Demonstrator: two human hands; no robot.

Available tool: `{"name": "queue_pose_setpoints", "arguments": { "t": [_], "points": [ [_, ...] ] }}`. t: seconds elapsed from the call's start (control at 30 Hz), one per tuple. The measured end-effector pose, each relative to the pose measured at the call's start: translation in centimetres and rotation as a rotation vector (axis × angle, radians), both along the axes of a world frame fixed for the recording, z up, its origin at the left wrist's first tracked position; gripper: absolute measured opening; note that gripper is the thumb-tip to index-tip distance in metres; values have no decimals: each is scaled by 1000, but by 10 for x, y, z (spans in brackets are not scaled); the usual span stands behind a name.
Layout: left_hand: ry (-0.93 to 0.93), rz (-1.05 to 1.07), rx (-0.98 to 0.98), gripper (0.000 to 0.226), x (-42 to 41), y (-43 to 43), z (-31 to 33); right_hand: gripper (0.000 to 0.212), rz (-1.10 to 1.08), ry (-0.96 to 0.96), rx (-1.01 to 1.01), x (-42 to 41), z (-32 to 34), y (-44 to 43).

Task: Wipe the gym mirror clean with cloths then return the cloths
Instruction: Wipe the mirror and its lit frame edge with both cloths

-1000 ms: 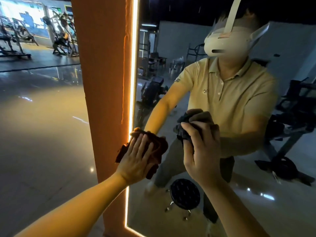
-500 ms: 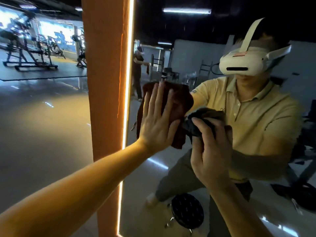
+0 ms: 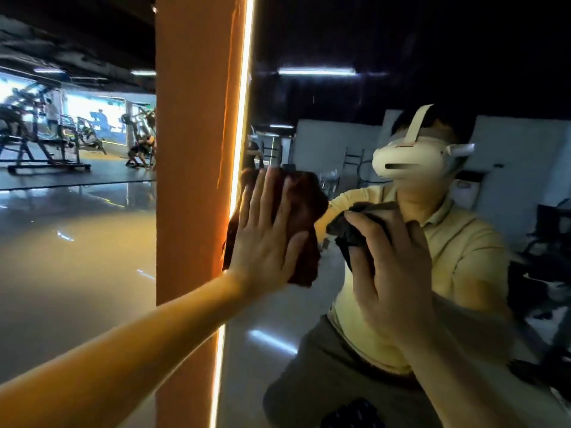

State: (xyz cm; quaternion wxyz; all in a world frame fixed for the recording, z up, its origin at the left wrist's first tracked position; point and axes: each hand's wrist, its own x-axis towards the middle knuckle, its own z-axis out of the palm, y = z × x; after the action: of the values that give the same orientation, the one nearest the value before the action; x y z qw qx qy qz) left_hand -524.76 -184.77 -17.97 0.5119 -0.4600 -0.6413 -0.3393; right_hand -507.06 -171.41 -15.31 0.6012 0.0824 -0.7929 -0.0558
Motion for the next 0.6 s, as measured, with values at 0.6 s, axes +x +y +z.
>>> {"name": "queue_pose_setpoints", "arguments": {
  "t": [0.6],
  "points": [
    [180,222,-36,69,-24,-28,10,35,-116,194,244,9,-86,21]
  ]
}}
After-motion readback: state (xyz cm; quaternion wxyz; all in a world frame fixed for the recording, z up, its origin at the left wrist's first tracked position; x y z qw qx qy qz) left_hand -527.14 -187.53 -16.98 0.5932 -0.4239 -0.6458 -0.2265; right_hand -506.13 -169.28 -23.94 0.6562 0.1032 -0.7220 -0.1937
